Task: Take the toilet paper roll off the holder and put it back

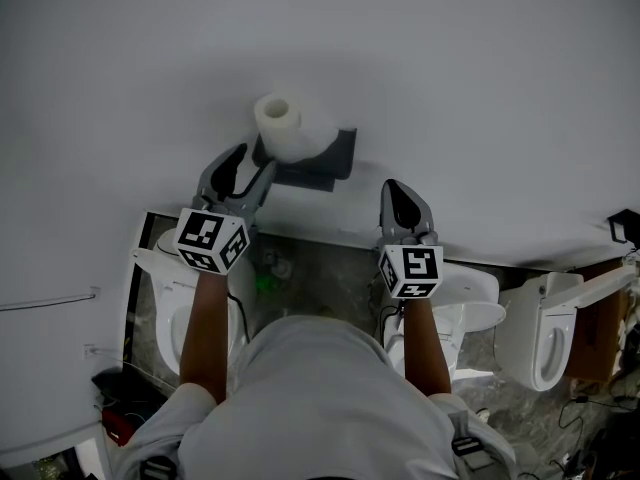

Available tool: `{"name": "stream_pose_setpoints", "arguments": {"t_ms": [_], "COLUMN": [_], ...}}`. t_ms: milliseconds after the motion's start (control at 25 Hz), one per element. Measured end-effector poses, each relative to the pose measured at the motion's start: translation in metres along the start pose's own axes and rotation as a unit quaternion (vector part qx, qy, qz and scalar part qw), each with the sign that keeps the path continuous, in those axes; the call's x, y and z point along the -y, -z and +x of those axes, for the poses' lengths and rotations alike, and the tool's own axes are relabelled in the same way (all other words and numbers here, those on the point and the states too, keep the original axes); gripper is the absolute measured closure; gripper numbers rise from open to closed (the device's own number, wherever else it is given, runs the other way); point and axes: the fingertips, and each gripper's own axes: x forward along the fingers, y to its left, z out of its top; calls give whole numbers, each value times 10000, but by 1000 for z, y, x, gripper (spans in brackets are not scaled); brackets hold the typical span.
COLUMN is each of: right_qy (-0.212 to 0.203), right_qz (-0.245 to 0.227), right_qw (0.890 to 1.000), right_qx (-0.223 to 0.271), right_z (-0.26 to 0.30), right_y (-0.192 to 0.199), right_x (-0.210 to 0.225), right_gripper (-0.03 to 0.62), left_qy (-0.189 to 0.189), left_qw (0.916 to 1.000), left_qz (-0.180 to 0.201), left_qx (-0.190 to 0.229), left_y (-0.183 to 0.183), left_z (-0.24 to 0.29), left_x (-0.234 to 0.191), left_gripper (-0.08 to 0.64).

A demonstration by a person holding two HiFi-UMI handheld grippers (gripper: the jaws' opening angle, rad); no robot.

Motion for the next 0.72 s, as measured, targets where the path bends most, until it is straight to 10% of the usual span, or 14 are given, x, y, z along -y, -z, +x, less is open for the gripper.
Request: {"name": "stream_pose_setpoints", "arguments": {"t_ms": [720], "right_qy": [8], "right_qz": [67], "right_qw": [9999], "right_qx": [-85], "right_z": [12], "right_y": [13], "right_x": [29], "right_gripper": [594], "left_qy": [199], "left_qw": [9998], "left_qz": [59], "left_qx": [-46], "left_y": [-7], "left_z": [58], "left_x": [-4], "left_gripper": [224]}}
